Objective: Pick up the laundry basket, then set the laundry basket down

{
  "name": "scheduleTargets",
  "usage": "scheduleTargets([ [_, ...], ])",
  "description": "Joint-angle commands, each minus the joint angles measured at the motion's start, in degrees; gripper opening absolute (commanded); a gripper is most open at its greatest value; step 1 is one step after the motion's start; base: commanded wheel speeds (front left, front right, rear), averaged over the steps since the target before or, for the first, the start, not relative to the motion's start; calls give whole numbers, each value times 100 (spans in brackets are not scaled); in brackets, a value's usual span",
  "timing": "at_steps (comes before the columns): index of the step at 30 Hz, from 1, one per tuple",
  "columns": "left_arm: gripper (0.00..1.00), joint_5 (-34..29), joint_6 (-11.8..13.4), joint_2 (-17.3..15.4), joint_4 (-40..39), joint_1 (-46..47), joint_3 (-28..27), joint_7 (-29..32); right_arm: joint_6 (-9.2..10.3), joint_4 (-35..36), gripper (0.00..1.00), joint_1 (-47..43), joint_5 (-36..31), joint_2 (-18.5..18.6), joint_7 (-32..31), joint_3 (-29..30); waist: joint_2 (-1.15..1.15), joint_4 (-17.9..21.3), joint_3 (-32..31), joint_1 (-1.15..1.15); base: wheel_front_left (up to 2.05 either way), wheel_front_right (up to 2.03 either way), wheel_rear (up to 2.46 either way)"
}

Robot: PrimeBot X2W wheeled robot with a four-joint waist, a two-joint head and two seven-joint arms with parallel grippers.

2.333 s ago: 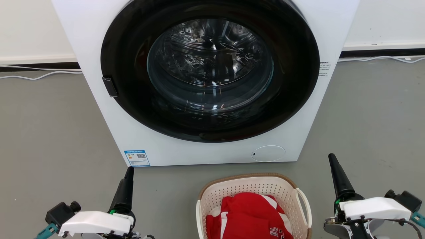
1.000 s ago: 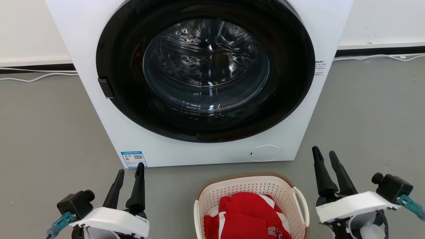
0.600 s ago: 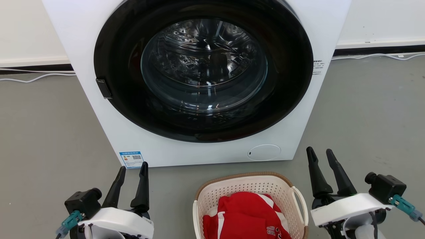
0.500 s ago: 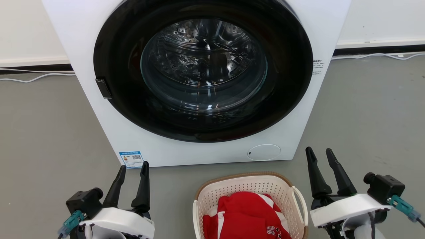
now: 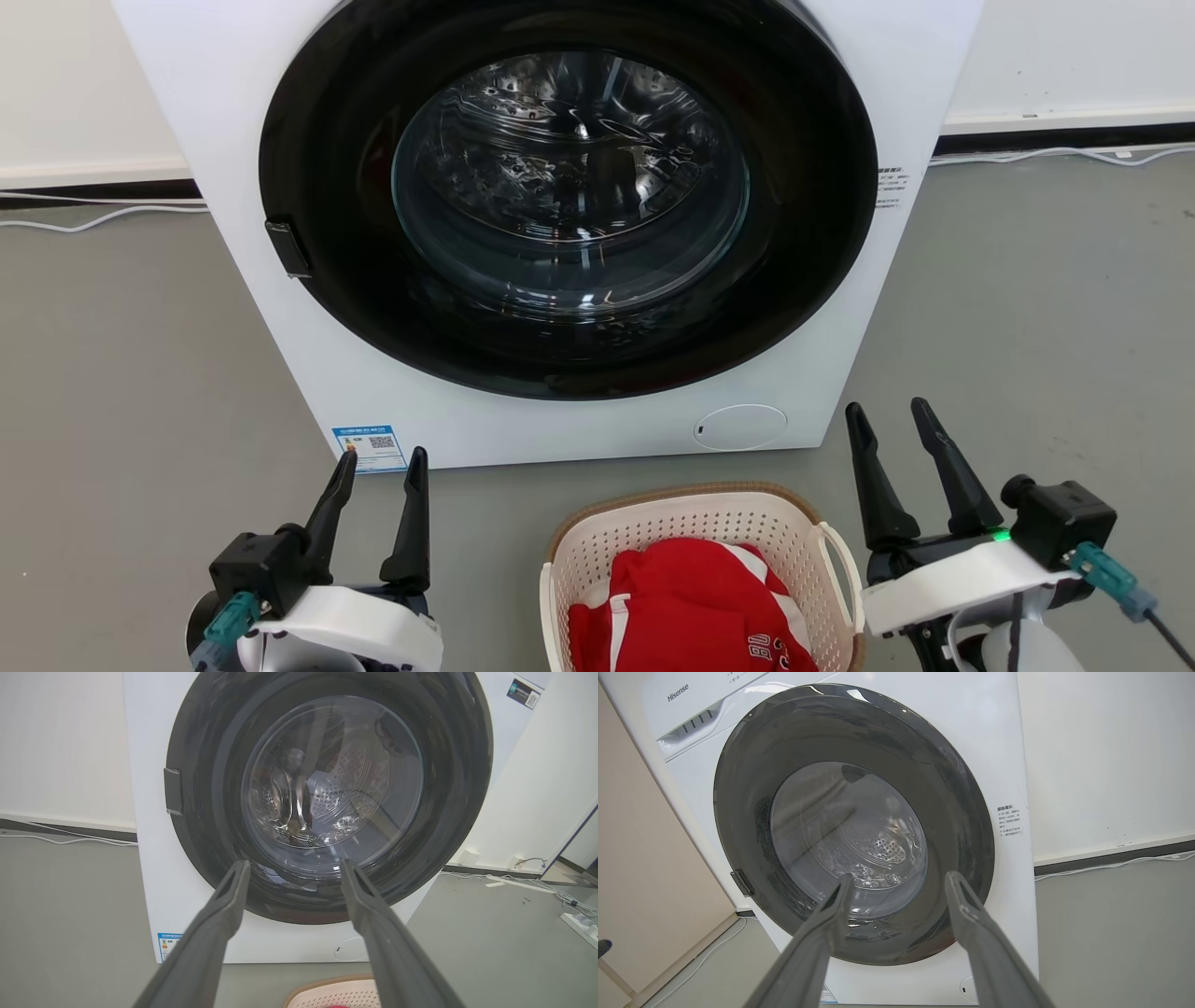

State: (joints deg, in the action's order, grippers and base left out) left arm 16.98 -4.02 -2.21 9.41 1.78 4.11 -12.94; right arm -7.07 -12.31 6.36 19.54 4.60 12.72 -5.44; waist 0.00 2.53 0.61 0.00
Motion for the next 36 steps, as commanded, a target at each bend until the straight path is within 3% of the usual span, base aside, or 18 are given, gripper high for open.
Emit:
scheduleTargets([
  [1, 100, -145, 57, -60, -192, 254, -126, -82, -39, 107, 100, 243, -154, -10, 104, -133, 0, 2, 0, 0, 0, 0, 0],
  [9, 100, -588, 88, -66, -253, 258, -93, -206, -42, 56, 100, 286, -633, -21, 228, -183, 0, 29, -5, 0, 0, 0, 0],
  [36, 100, -512, 114, -66, -155, 260, -69, -206, -42, -30, 100, 327, -588, -39, 228, -207, 0, 132, 21, 0, 0, 0, 0],
])
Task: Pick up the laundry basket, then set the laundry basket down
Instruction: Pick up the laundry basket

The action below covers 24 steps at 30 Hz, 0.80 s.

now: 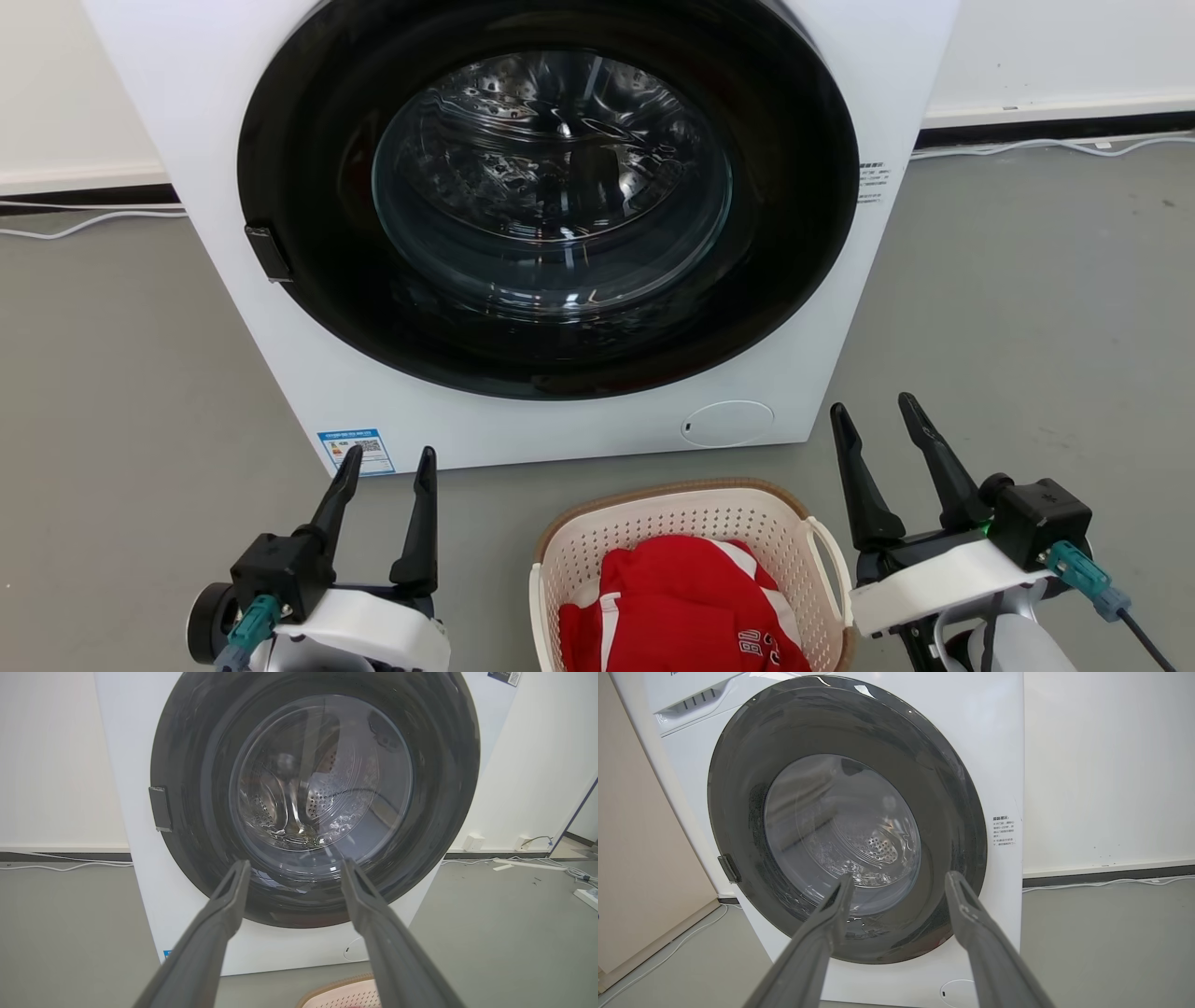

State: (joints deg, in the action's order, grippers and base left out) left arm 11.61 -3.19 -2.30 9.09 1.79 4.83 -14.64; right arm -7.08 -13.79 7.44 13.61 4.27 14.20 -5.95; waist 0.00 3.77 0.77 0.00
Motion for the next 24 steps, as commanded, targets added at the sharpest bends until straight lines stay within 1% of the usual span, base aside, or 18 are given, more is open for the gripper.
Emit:
scheduleTargets([
  [1, 100, 34, 25, -58, -111, 259, -133, -36, -41, 115, 100, 220, 10, -1, 80, -164, 0, 16, 12, 0, 0, 0, 0],
  [10, 100, 112, 23, -58, -22, 306, -76, -36, -41, 127, 100, 250, 65, 35, 80, -213, 0, 84, 190, 0, 0, 0, 0],
  [24, 100, 200, -14, -58, 282, 755, 18, -36, -41, 213, 100, 468, 147, 118, 80, -163, 0, 194, 1038, 0, 0, 0, 0],
])
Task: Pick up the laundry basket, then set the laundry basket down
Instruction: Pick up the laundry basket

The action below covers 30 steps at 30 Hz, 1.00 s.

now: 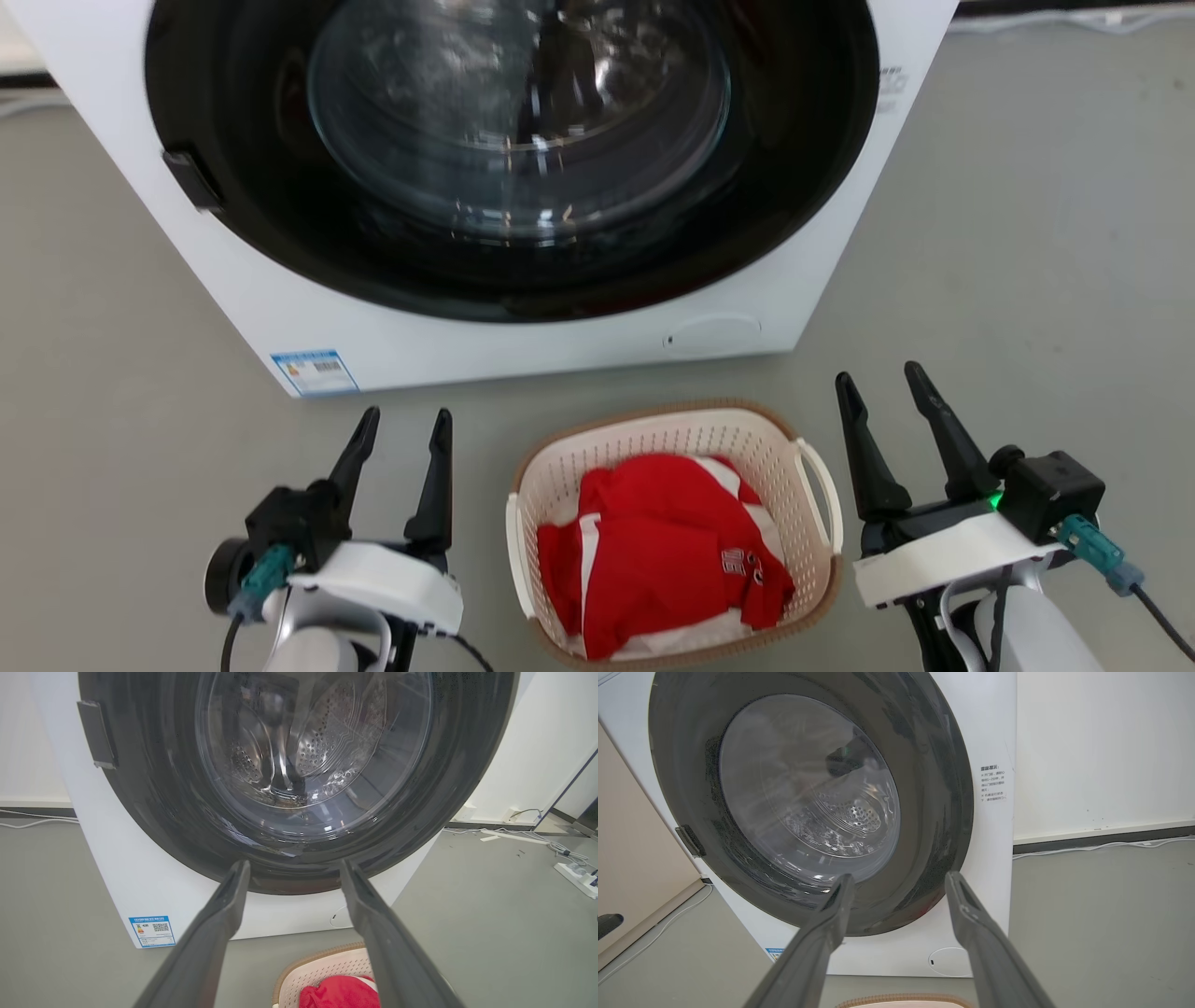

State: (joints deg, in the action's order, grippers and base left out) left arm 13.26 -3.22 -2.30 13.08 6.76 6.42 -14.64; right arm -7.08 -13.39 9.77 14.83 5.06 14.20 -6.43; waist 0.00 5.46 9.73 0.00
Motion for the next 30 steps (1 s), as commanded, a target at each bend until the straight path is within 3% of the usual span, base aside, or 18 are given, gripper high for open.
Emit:
scheduleTargets([
  [1, 100, 38, -16, -58, -76, 311, -131, -36, -41, 186, 100, 256, 28, 40, 80, -104, 0, 32, 216, 0, 0, 0, 0],
  [12, 100, 425, -68, -58, 716, 954, -77, -36, -41, 359, 100, 513, 92, -37, 80, 16, 0, 134, 1040, 0, 0, 0, 0],
  [30, 100, 835, -199, -58, 2957, 2061, 325, -36, -41, 555, 100, 859, 179, -81, 80, -61, 0, 390, 2034, 0, 0, 0, 0],
])
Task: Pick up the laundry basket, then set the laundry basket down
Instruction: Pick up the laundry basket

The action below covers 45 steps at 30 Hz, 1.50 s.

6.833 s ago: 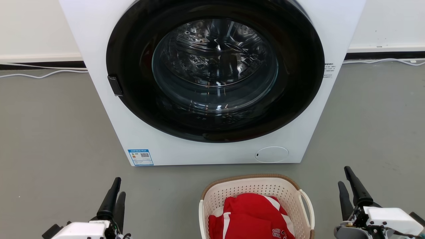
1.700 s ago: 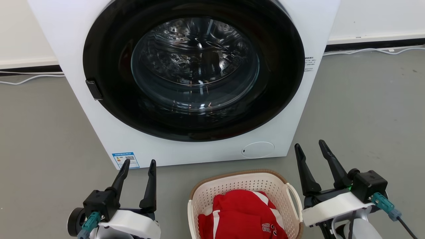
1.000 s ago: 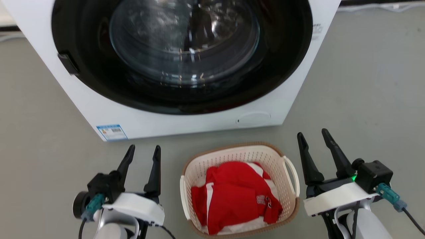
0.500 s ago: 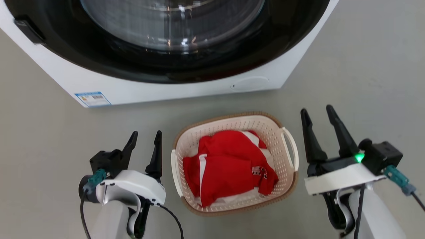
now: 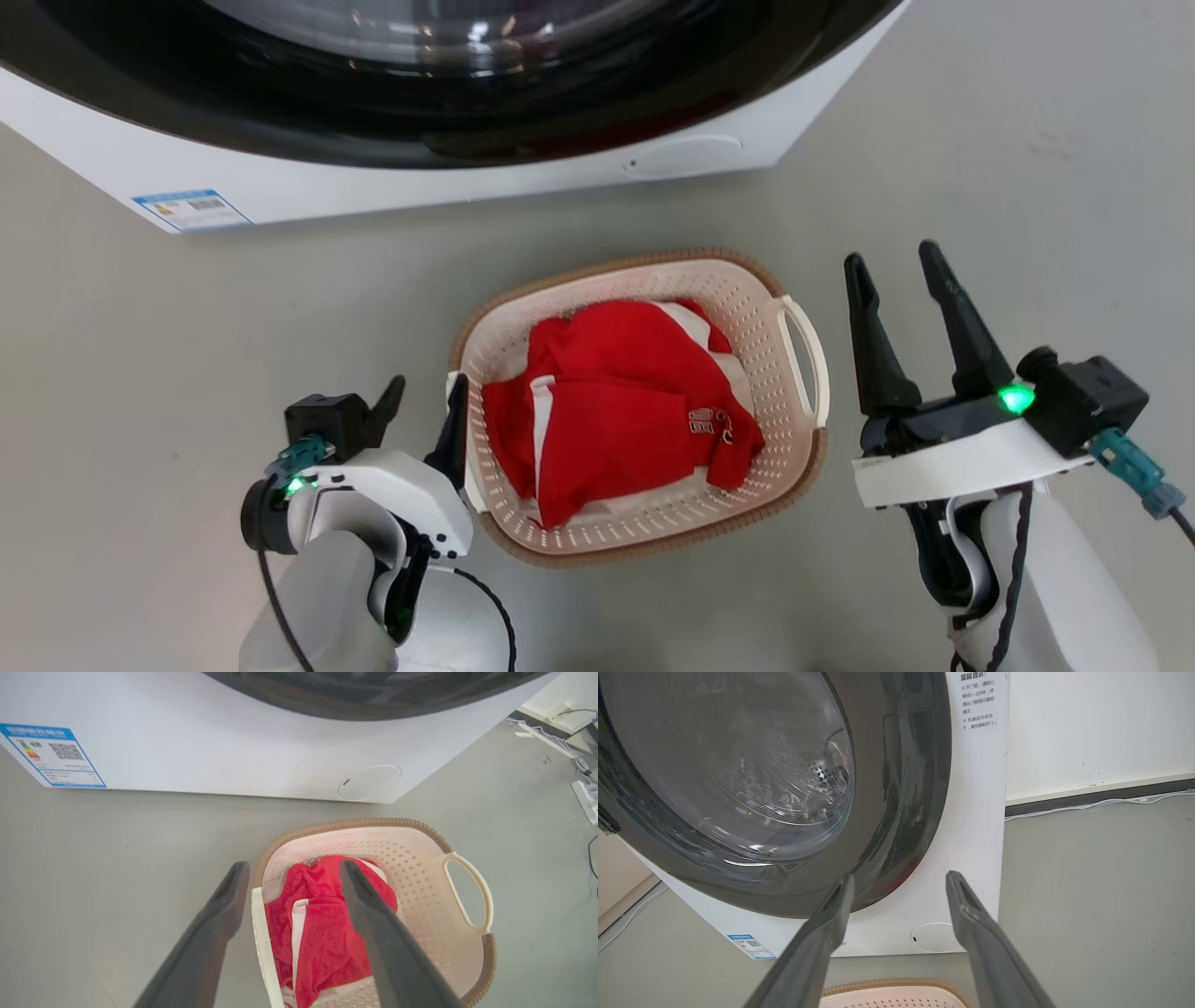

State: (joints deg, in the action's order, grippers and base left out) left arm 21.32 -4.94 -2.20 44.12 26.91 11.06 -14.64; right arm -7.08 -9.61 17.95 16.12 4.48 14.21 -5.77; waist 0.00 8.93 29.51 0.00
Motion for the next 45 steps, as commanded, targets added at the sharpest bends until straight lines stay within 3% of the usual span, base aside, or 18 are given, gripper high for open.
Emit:
scheduleTargets([
  [1, 100, 51, -34, -67, 10, 106, -102, -36, -41, 187, 100, 56, 54, -26, 79, -132, 0, 62, 108, 0, 0, 0, 0],
  [20, 100, 630, -124, -82, 2408, 1264, -216, -36, -41, 367, 100, 329, 152, -116, 79, -273, 0, 515, 1056, 0, 0, 0, 0],
  [40, 100, 762, -63, -293, 2948, 1732, -246, 150, -41, 368, 100, 440, 252, -157, 79, -407, 0, 732, 1443, 0, 0, 0, 0],
  [41, 95, 764, -63, -295, 2953, 1742, -237, 172, -41, 361, 100, 443, 254, -157, 79, -417, 0, 738, 1442, 0, 0, 0, 0],
  [42, 44, 767, -57, -298, 2957, 1749, -229, 205, -41, 354, 100, 446, 263, -158, 79, -428, 0, 745, 1438, 0, 0, 0, 0],
  [43, 6, 771, -48, -301, 2961, 1754, -222, 233, -41, 345, 100, 449, 274, -158, 79, -441, 0, 753, 1434, 0, 0, 0, 0],
  [45, 0, 782, -22, -305, 2967, 1759, -212, 303, -41, 326, 100, 451, 299, -158, 79, -465, 0, 766, 1419, 0, 0, 0, 0],
])
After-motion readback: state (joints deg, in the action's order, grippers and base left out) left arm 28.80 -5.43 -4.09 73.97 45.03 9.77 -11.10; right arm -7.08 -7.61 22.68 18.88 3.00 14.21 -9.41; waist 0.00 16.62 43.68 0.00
